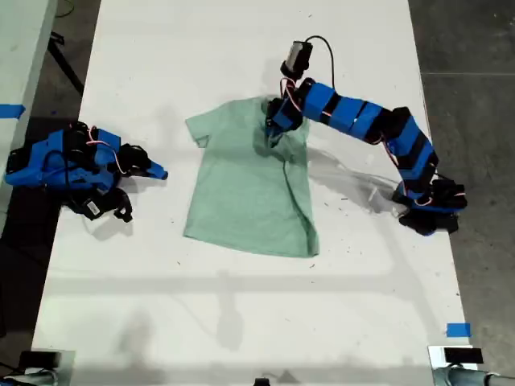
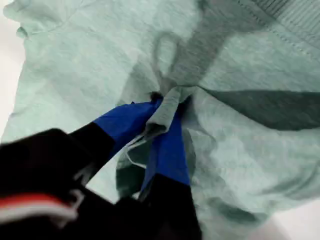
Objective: Fold t-shirt
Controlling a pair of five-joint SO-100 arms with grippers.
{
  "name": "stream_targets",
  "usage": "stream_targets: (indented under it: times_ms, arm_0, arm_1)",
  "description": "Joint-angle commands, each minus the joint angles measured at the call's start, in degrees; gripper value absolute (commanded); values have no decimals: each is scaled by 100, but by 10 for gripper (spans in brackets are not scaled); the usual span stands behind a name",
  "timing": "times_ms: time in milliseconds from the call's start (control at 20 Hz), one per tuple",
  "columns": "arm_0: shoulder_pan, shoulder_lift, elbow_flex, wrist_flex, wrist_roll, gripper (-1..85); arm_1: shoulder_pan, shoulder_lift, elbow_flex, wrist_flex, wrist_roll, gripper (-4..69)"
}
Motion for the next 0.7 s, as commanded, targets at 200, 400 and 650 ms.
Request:
stream_targets:
  times_ms: [200, 400, 650]
  arm_0:
    - [-9, 26, -44, 62, -70, 0]
    - [-44, 26, -44, 62, -79, 0]
    - [-35, 26, -44, 70, -88, 0]
  arm_1:
    - [-26, -105, -694, 9, -185, 229]
    - [88, 1028, -677, 1125, -404, 211]
    - [352, 2654, -422, 2373, -800, 193]
